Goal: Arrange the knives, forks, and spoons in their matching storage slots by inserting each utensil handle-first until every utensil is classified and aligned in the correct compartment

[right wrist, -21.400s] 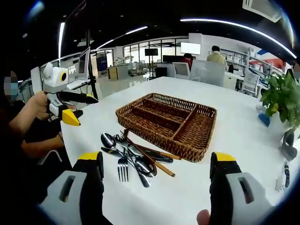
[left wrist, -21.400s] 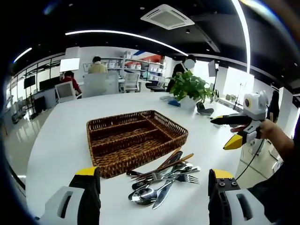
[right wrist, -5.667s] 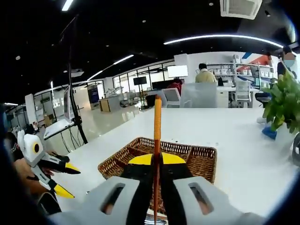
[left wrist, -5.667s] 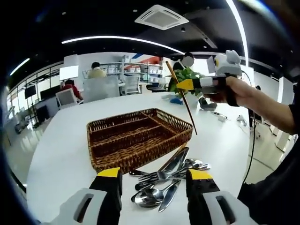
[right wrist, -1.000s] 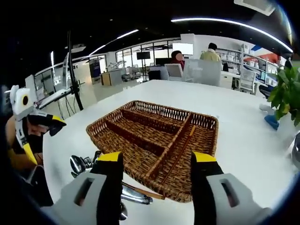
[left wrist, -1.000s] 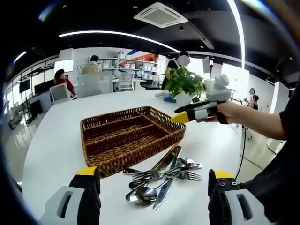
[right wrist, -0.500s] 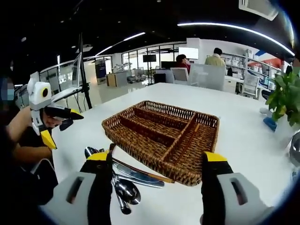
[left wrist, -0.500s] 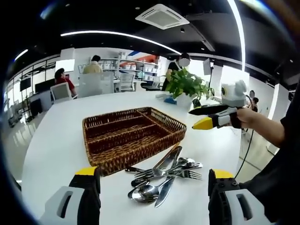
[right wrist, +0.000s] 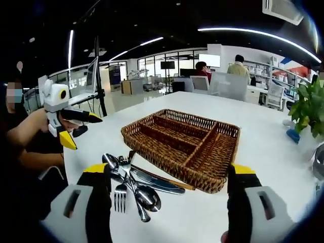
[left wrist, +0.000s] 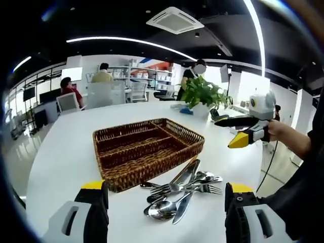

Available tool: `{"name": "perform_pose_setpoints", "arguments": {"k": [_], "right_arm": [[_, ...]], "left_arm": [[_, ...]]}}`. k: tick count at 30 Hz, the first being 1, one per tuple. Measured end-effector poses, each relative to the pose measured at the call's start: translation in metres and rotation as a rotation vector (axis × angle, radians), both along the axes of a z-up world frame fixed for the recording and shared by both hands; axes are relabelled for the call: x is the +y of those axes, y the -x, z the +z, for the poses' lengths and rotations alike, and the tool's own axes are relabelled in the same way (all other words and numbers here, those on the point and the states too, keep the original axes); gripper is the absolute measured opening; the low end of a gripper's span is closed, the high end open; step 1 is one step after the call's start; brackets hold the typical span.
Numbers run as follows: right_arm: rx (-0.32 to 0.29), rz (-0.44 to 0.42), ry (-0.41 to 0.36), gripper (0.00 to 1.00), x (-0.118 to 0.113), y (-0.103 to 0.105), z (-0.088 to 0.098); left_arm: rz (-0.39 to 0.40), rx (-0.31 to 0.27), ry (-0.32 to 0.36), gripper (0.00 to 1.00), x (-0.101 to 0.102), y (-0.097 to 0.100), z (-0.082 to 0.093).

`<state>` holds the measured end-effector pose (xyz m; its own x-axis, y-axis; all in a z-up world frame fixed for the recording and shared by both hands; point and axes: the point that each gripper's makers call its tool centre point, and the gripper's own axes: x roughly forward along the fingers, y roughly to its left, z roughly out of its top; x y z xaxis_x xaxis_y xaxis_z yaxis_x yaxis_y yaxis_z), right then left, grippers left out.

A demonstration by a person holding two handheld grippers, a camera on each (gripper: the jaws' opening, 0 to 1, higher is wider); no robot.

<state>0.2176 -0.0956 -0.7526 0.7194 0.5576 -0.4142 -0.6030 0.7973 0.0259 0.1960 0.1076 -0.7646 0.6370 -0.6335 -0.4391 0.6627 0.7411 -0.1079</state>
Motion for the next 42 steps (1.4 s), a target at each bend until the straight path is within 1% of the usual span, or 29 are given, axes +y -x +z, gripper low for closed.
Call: {"name": "perform_pose_setpoints", "arguments": {"k": [5, 7, 12, 19, 21, 23, 26, 32, 42], "right_arm": [[0.013, -0.002, 0.002, 0.99, -0.002, 0.008, -0.004], [0.018, 0.004, 0.023, 0.99, -0.002, 0.010, -0.006], [0.030, 0.001, 0.021, 0.99, -0.002, 0.010, -0.006], [0.039, -0.008, 0.019, 0.98, -0.004, 0.010, -0.006], [0.044, -0.010, 0.019, 0.98, -0.004, 0.010, -0.007], [0.042, -0.012, 0.022, 0.98, -0.005, 0.011, -0.007], [0.055, -0.012, 0.020, 0.98, -0.004, 0.013, -0.007], [0.059, -0.008, 0.034, 0.98, -0.002, 0.012, -0.006], [0.068, -0.011, 0.040, 0.98, -0.001, 0.010, -0.004]], "left_arm": [[0.008, 0.006, -0.004, 1.00, 0.003, 0.000, -0.001], [0.007, 0.006, -0.007, 1.00, 0.003, 0.000, -0.001], [-0.005, 0.004, -0.022, 1.00, 0.001, -0.001, 0.001], [-0.022, 0.010, -0.044, 1.00, -0.005, -0.002, -0.002], [-0.023, 0.014, -0.048, 0.96, -0.006, -0.002, -0.003], [-0.026, 0.026, -0.052, 0.96, -0.007, -0.001, -0.004], [-0.025, 0.041, -0.061, 0.97, -0.007, 0.000, -0.006], [-0.019, 0.057, -0.082, 0.97, -0.005, -0.001, -0.008], [0.004, 0.058, -0.092, 0.97, 0.000, -0.004, -0.004]]}}
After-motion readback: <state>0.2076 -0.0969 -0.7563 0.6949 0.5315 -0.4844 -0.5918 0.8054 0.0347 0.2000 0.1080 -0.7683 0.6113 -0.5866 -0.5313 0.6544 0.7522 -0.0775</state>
